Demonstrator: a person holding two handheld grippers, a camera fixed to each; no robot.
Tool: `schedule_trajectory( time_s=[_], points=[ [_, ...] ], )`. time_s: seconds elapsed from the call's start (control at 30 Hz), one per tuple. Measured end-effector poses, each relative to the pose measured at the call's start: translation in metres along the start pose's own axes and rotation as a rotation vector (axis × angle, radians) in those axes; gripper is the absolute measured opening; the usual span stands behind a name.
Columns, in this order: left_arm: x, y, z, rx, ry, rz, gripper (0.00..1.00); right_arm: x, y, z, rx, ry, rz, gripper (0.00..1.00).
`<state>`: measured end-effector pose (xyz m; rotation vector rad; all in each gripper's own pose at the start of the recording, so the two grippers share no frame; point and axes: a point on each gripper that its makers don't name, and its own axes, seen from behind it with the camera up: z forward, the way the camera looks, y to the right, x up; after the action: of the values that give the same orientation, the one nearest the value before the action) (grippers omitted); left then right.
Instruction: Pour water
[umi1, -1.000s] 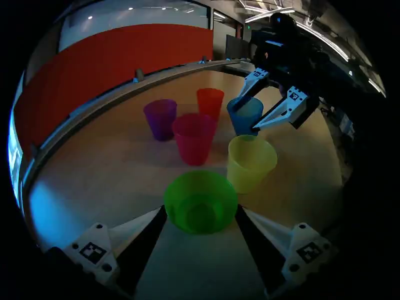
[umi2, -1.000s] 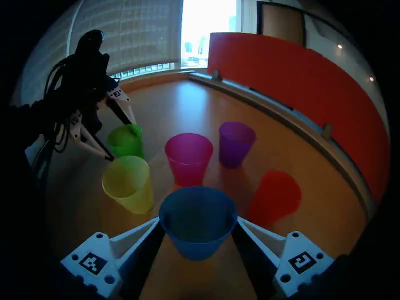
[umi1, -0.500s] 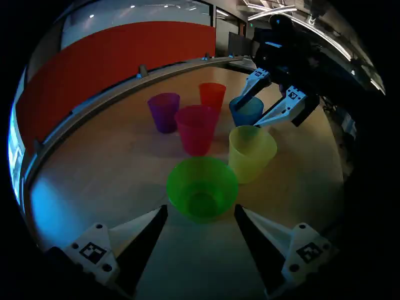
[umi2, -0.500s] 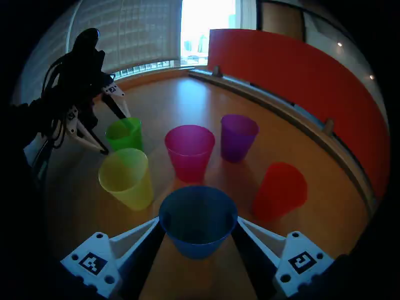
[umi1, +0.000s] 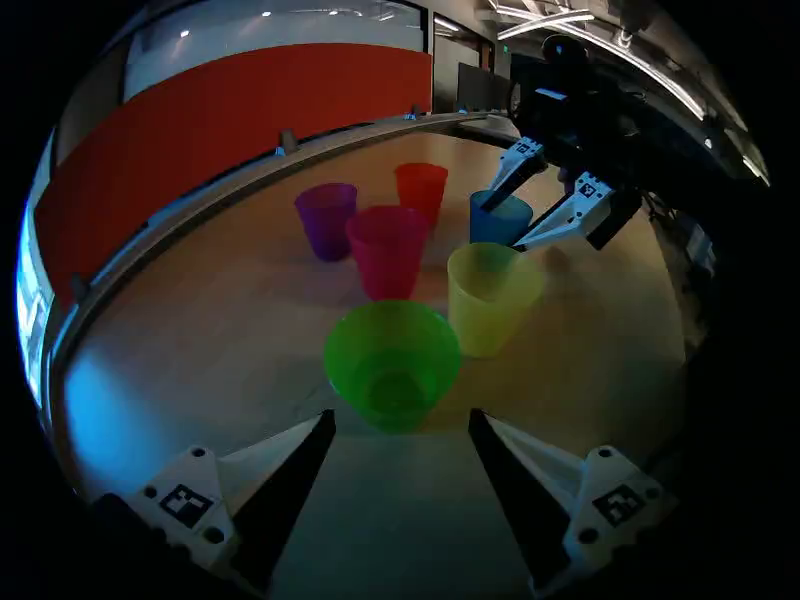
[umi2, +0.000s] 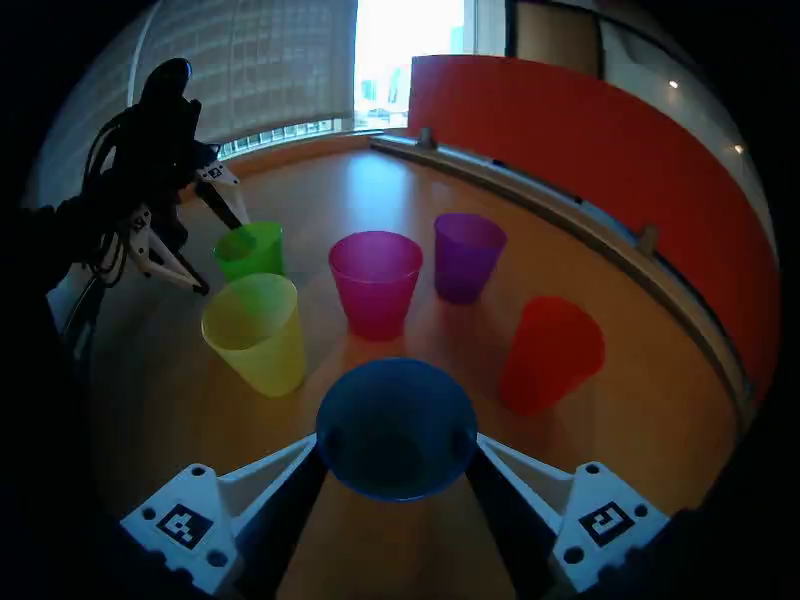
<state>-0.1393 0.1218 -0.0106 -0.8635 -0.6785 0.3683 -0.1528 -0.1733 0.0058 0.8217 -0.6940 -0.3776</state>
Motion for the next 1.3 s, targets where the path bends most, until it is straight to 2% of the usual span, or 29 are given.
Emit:
schedule_trajectory(
  time_s=[0.07, 0.3, 0.67, 0.97, 1.3],
  points=[
    [-0.001, 0.001, -0.001, 0.004, -0.001, -0.001, 1.0, -0.001, -0.001, -0.001, 0.001, -0.002, 0.001, 0.98],
    [-0.005, -0.001, -0.01, 0.028, 0.006, -0.018, 1.0, -0.011, -0.004, -0.011, -0.016, -0.007, 0.005, 1.0],
    [-0.005, -0.006, -0.034, 0.096, 0.057, -0.067, 1.0, -0.026, -0.002, -0.043, -0.082, 0.026, 0.055, 1.0],
    [0.001, -0.01, -0.06, 0.198, 0.127, -0.082, 1.0, -0.035, 0.005, -0.079, -0.158, 0.079, 0.116, 0.99],
    [0.015, -0.022, -0.088, 0.341, 0.255, -0.116, 1.0, -0.029, 0.015, -0.119, -0.257, 0.18, 0.182, 0.99]
  ],
)
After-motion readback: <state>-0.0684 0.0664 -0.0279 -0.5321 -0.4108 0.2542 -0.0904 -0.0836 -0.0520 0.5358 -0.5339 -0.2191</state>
